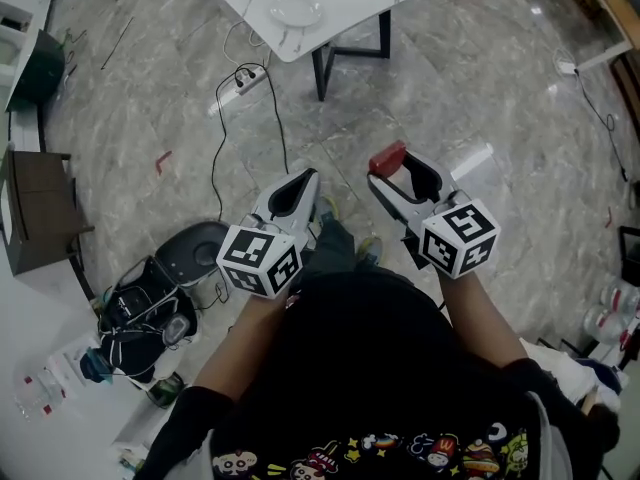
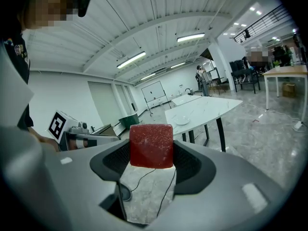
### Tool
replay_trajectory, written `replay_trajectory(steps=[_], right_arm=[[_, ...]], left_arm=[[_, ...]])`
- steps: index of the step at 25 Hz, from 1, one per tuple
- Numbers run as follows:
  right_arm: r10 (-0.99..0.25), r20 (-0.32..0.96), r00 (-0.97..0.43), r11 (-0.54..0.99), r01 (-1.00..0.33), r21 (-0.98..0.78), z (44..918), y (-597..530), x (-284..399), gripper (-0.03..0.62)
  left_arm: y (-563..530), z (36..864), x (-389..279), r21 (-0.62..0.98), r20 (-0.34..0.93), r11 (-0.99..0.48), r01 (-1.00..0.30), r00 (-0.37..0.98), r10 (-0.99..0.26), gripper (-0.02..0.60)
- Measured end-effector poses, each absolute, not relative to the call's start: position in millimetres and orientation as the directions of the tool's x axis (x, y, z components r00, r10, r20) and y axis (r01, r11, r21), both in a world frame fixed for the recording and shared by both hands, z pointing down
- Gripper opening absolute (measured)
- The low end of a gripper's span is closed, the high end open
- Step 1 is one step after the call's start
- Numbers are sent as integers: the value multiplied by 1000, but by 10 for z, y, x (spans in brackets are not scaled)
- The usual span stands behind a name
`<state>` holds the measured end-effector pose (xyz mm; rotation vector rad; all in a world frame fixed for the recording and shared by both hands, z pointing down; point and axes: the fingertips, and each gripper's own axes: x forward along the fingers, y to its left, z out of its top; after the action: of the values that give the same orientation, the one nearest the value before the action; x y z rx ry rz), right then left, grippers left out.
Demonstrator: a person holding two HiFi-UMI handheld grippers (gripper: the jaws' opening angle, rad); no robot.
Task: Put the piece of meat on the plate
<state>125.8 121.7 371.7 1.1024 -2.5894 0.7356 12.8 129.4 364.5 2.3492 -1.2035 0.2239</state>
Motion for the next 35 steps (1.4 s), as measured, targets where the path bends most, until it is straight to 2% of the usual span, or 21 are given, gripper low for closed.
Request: replay_trajectory(steps=[22,35], right_arm=[[-646,440,-623,529,-782,-330,3696,616,594,299],[-624,440,-646,558,-762,-328,3759,308,391,299]], left_arm=[[474,3604,-398,382,299,-591,-710,701,-648,2],[314,3583,-728,365,306,-553,-749,658,-688,2]])
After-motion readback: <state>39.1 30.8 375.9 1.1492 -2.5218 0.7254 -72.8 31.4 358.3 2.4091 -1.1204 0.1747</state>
